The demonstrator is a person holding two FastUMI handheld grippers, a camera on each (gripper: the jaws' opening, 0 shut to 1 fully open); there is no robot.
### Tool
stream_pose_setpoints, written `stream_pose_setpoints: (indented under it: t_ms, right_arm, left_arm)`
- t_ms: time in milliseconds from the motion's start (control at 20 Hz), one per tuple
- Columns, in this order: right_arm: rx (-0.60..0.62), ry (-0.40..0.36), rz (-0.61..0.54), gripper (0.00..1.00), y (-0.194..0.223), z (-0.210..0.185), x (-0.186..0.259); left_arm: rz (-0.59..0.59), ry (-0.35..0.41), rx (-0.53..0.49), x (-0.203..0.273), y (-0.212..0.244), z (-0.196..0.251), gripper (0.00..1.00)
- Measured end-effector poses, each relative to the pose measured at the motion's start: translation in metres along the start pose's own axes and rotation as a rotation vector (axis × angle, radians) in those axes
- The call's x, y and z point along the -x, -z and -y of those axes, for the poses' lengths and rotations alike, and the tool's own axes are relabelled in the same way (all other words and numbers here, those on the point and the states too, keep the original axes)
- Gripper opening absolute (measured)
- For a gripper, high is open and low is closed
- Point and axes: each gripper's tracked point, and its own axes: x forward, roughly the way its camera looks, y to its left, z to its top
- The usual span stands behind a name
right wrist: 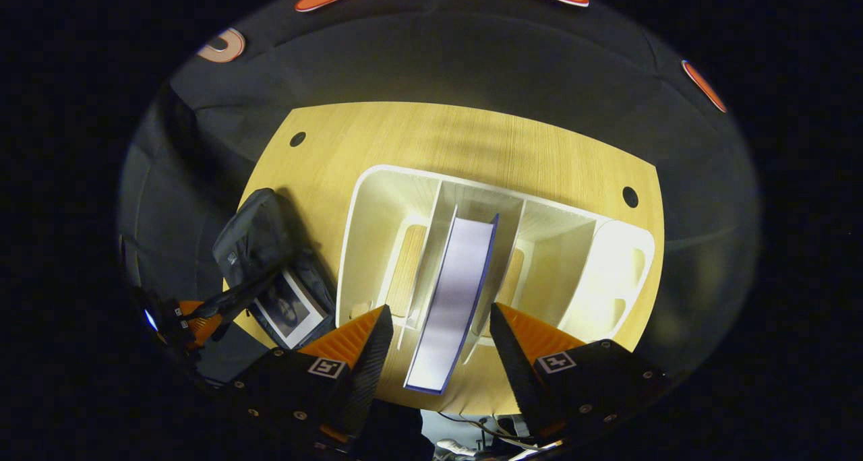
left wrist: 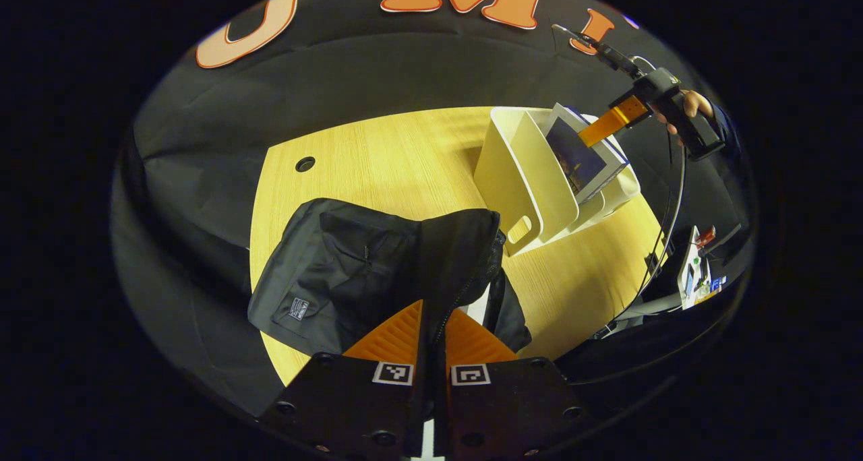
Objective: Open the schoolbag, grab two books from the bookshelf and put them into the schoolbag.
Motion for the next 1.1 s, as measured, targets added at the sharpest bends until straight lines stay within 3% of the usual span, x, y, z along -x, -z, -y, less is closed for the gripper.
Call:
stream_pose_setpoints:
  t_ms: [250, 300, 350, 400, 500, 850, 1100]
  right_arm:
    - [-0.008, 0.032, -0.039, 0.72, -0.003, 0.005, -0.023]
    - [-0.007, 0.041, -0.048, 0.67, -0.001, 0.006, -0.028]
    - [-0.013, 0.050, -0.060, 0.55, 0.002, 0.006, -0.032]
    - [-0.020, 0.052, -0.072, 0.56, 0.006, 0.007, -0.035]
    - [-0.035, 0.071, -0.082, 0.48, 0.008, 0.008, -0.041]
    - [-0.089, 0.117, -0.085, 0.39, 0.014, 0.011, -0.040]
    - [-0.121, 0.121, -0.073, 0.38, 0.037, 0.000, -0.016]
  left_arm:
    - [-0.010, -0.007, 0.014, -0.002, 0.003, 0.002, 0.07]
    - [-0.011, -0.009, 0.015, -0.002, 0.003, 0.002, 0.07]
    - [-0.015, -0.009, 0.016, -0.002, 0.004, 0.003, 0.07]
    - [-0.015, -0.012, 0.016, -0.002, 0.004, 0.003, 0.07]
    - [-0.016, -0.013, 0.017, -0.004, 0.006, 0.003, 0.07]
    - [-0.010, 0.007, 0.025, -0.007, 0.009, 0.009, 0.07]
    - [0.000, 0.040, -0.037, -0.006, 0.007, 0.006, 0.07]
